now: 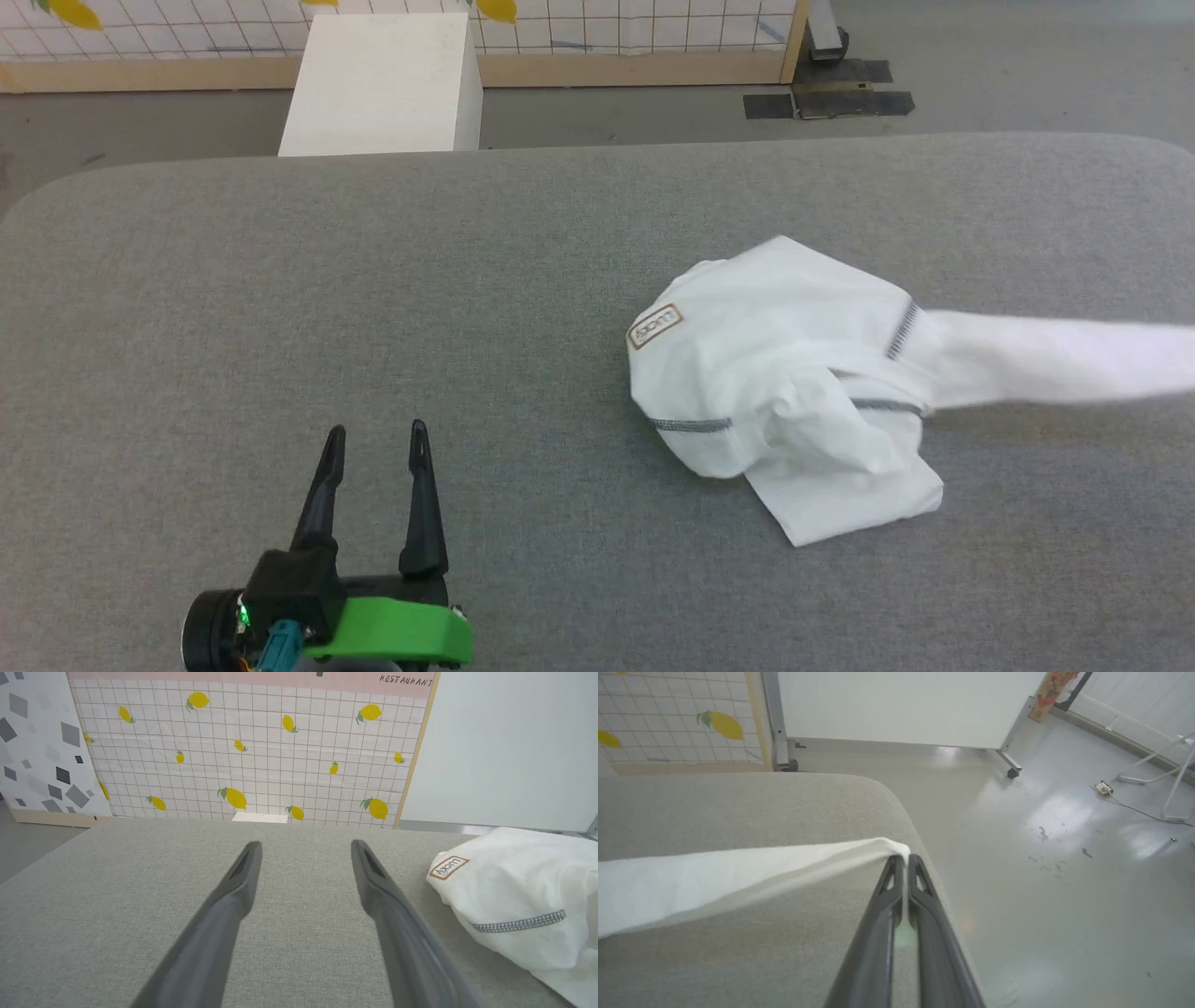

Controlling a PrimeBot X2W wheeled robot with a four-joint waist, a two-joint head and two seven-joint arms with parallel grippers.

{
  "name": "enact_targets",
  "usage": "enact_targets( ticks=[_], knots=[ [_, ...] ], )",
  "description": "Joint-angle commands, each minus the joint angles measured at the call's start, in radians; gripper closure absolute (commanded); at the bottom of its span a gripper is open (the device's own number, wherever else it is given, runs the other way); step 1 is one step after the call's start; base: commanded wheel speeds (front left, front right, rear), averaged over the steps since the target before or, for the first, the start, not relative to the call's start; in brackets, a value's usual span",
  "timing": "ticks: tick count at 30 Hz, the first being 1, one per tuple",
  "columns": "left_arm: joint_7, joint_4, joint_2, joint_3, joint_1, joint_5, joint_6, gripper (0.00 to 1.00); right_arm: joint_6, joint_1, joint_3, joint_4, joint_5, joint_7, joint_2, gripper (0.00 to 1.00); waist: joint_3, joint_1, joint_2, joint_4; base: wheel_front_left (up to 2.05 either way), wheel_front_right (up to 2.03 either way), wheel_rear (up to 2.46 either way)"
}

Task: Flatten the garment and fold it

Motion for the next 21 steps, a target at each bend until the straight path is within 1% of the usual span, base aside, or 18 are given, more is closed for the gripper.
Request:
enact_targets(
  ticks=[1,5,6,7,8,11,14,17,19,21],
  knots=[
    [-0.004,-0.002,-0.003,0.003,0.015,0.004,-0.006,0.0,-0.002,0.043,-0.031,0.028,-0.038,-0.02,0.005,1.0,0.009,0.0,-0.0001,0.008,0.0,0.0,0.0],
    [-0.004,0.005,0.003,0.004,0.016,0.008,-0.011,0.0,-0.002,0.109,-0.087,0.11,-0.109,-0.07,0.039,1.0,0.022,0.0,-0.0001,0.014,0.0,0.0,0.0],
    [-0.004,0.009,0.004,0.004,0.014,0.008,-0.013,0.0,-0.002,0.114,-0.089,0.132,-0.12,-0.084,0.053,0.87,0.024,0.0,-0.0001,0.015,0.0,0.0,0.0],
    [-0.004,0.01,0.005,0.003,0.012,0.009,-0.014,0.0,-0.002,0.114,-0.088,0.149,-0.125,-0.095,0.067,0.6,0.024,0.0,-0.0001,0.016,0.0,0.0,0.0],
    [-0.004,0.013,0.006,0.002,0.009,0.009,-0.015,0.0,-0.002,0.111,-0.079,0.168,-0.128,-0.107,0.083,0.0,0.024,0.0,-0.0001,0.016,0.0,0.0,0.0],
    [-0.004,0.017,0.01,-0.001,0.003,0.01,-0.018,0.0,-0.002,0.079,-0.037,0.193,-0.109,-0.14,0.117,0.0,0.023,0.0,-0.0001,0.011,0.0,0.0,0.0],
    [-0.002,0.018,0.014,-0.004,-0.003,0.009,-0.019,0.0,-0.002,0.032,0.035,0.182,-0.059,-0.156,0.127,0.0,0.019,0.0,-0.0001,0.003,0.0,0.0,0.0],
    [-0.002,0.016,0.015,-0.004,-0.005,0.007,-0.017,0.0,-0.002,-0.002,0.125,0.137,0.004,-0.14,0.114,0.0,0.019,0.0,-0.0001,-0.006,0.0,0.0,0.0],
    [-0.002,0.014,0.013,-0.007,-0.009,0.005,-0.017,0.0,-0.002,-0.016,0.201,0.094,0.055,-0.107,0.095,0.0,0.025,0.0,-0.0001,-0.011,0.0,0.0,0.0],
    [-0.002,0.014,0.01,-0.012,-0.013,0.003,-0.016,0.0,-0.002,-0.023,0.252,0.065,0.107,-0.062,0.085,0.0,0.035,0.0,-0.0001,-0.012,0.0,0.0,0.0]
  ],
)
